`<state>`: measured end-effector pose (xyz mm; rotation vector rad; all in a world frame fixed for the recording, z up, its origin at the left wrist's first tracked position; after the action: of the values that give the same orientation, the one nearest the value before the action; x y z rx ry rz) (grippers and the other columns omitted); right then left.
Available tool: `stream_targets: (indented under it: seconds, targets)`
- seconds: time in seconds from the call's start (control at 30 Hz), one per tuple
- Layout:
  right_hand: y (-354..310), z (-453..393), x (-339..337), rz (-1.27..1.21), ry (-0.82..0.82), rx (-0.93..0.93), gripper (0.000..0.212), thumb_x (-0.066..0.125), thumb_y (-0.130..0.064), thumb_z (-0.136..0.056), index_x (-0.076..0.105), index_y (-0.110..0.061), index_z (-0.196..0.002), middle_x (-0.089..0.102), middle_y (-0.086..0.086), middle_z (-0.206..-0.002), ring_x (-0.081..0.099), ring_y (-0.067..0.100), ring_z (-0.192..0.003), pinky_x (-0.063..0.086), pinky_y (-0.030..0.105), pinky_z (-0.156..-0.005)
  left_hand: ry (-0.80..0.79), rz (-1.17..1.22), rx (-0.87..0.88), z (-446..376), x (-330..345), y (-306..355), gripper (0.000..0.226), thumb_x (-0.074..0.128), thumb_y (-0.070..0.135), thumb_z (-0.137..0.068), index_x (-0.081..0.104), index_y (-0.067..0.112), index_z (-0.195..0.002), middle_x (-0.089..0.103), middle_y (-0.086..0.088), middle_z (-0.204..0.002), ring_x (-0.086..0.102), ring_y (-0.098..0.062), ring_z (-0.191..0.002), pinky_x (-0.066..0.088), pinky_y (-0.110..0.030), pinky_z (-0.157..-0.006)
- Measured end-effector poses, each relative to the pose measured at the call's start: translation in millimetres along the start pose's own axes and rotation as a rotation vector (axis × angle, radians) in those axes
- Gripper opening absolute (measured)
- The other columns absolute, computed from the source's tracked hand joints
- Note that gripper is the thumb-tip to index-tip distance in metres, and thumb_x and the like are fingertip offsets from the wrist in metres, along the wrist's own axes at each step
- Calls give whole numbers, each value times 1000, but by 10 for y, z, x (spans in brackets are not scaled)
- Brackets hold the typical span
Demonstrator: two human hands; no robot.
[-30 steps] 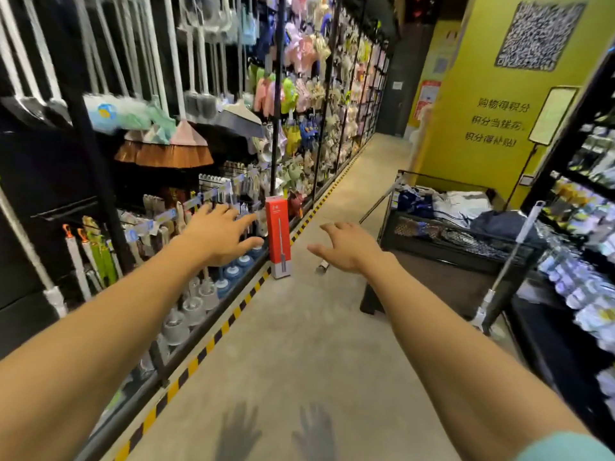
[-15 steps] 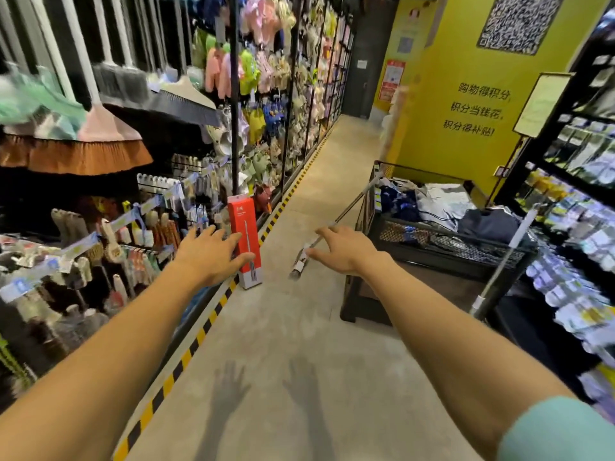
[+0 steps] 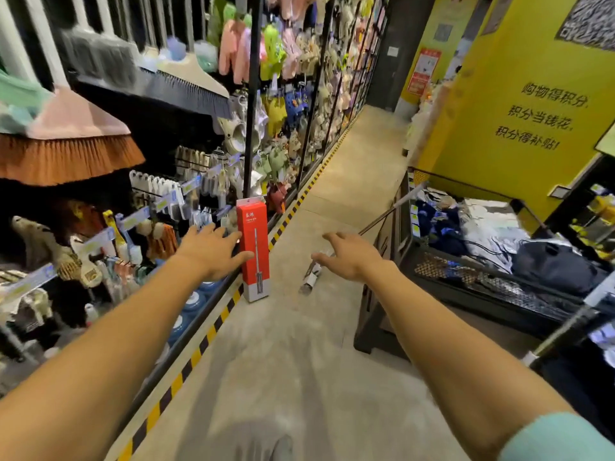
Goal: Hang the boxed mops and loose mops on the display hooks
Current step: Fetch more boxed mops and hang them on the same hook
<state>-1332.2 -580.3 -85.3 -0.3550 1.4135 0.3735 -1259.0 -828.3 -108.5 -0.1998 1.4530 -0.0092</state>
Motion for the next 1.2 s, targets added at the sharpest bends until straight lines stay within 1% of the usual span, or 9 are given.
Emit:
stream_targets:
  seconds: [0.27,0.4,0.47,0.63,0.83,0.93,1.07,1.13,1.2]
  targets:
    - [195,-2013,61,1,-28,-77,77,38,-70,-100,31,-23,-160,38,14,-163,35,35,-150,35,48,-119,-10,-6,-35,-1833,51,-297,82,19,76,-100,26,26,-164,41,-11,-164,36,-32,-152,31,-57,-122]
    - [258,-2860,118,-25,-58,-98,78,38,-71,-99,32,-22,-159,42,15,-160,39,36,-147,37,48,-117,-32,18,-48,-2533,51,-410,82,21,75,-102,16,26,-167,33,-12,-168,29,-33,-156,27,-56,-124]
    - [280,-3223,150,-42,-82,-99,80,39,-72,-98,31,-22,-160,41,14,-160,37,35,-148,37,48,-118,-60,34,-63,-2863,88,-496,82,20,74,-102,13,26,-168,33,-12,-169,29,-33,-156,28,-56,-124]
    - [362,-4033,169,-56,-84,-98,77,40,-70,-99,32,-22,-160,40,13,-162,36,33,-148,36,47,-118,-117,73,-79,-3614,332,-634,81,22,72,-103,10,25,-168,45,-15,-159,42,-36,-146,37,-55,-118]
    - [401,-4905,415,-59,-153,-91,78,38,-69,-100,29,-21,-161,36,12,-164,33,32,-151,35,46,-121,-157,153,-79,-4538,677,-824,77,25,74,-102,33,24,-159,52,-11,-152,49,-33,-140,45,-51,-111]
    - [434,-5419,572,-49,-197,-87,77,38,-68,-101,30,-21,-161,38,15,-162,35,34,-149,36,47,-119,-180,186,-66,-5094,863,-940,78,23,75,-101,33,25,-160,50,-9,-155,48,-33,-141,44,-53,-111]
    - [454,-6176,664,-80,-237,-77,75,40,-68,-100,34,-20,-158,45,15,-156,40,34,-144,39,46,-115,-221,207,-55,-5855,1032,-1114,79,22,74,-101,33,22,-160,56,-12,-145,54,-34,-134,46,-54,-108]
    - [464,-6500,697,-92,-250,-70,74,42,-67,-101,32,-21,-158,45,15,-156,40,34,-144,40,47,-115,-250,224,-51,-6171,1111,-1175,81,23,72,-103,27,19,-163,52,-13,-151,52,-34,-136,44,-53,-109]
    - [484,-6778,757,-106,-268,-70,74,43,-66,-100,30,-21,-159,45,15,-156,40,35,-144,40,47,-114,-270,224,-51,-6457,1216,-1231,81,22,72,-103,25,19,-165,48,-13,-156,50,-34,-140,46,-51,-106]
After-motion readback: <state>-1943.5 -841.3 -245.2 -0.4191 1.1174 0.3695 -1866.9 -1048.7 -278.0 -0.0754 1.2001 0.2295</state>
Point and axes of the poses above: each hand's wrist, its own z-axis away from the middle knuckle, its own x-axis out of the palm, y = z × x, the point moved 10 cm from there along -z, towards the middle knuckle
